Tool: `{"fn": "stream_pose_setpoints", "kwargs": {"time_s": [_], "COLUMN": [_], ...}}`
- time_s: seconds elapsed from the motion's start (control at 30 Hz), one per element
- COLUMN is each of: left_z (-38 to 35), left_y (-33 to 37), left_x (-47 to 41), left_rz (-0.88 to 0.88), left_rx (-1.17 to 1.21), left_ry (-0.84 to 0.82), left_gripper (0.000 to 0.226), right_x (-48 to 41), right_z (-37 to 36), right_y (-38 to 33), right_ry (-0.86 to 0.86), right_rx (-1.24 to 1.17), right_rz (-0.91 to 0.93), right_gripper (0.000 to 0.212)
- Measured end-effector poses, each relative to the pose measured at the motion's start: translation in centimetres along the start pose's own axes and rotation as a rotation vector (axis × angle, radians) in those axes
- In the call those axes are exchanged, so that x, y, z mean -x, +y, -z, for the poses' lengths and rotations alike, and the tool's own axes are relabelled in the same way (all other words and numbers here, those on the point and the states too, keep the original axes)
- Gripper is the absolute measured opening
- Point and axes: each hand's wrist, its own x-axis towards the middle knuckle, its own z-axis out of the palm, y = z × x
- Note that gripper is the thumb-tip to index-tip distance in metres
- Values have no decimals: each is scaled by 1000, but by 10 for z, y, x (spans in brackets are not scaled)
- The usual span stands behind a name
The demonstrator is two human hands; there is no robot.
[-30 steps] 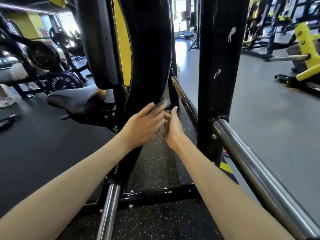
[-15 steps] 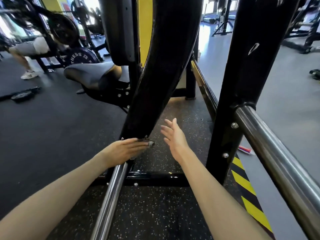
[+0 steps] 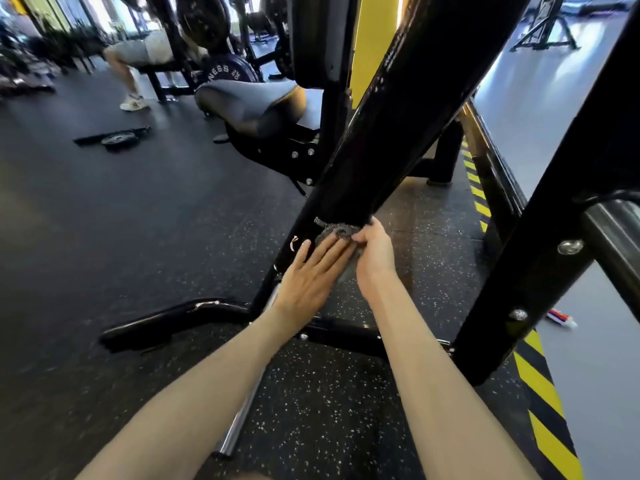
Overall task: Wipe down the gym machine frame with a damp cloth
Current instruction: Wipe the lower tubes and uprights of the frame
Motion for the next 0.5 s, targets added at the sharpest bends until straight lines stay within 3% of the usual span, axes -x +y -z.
{"fn": "stream_pose_setpoints", "kwargs": {"time_s": [0.1,0.17,0.23,0.3,0.4,0.5], "left_z": [21,14,3,5,31,33], "left_y": [30,44,56,62,63,52], "left_x": [-28,-19,-1,1,-24,-34], "left_rz": [275,501,820,1095,1118,1043], "left_rx": [269,478,717,1006,1233,1208], "left_ry": [135,103,10,-41,153,230], "left_gripper": [85,85,86,82,79,75], "right_x": [3,-1,-5,-8,-11,-14], "right_z": [-2,-3,-3,0,4,4], "right_y": [4,5,8,17,33,36], "right_ry": [-81,-98,-132,-173,-157,-149], "right_rx": [-145,-192,-133,74,274,243], "right_rz": [-1,11,30,32,28,-41], "right_gripper": [38,29,29,41,56,60]}}
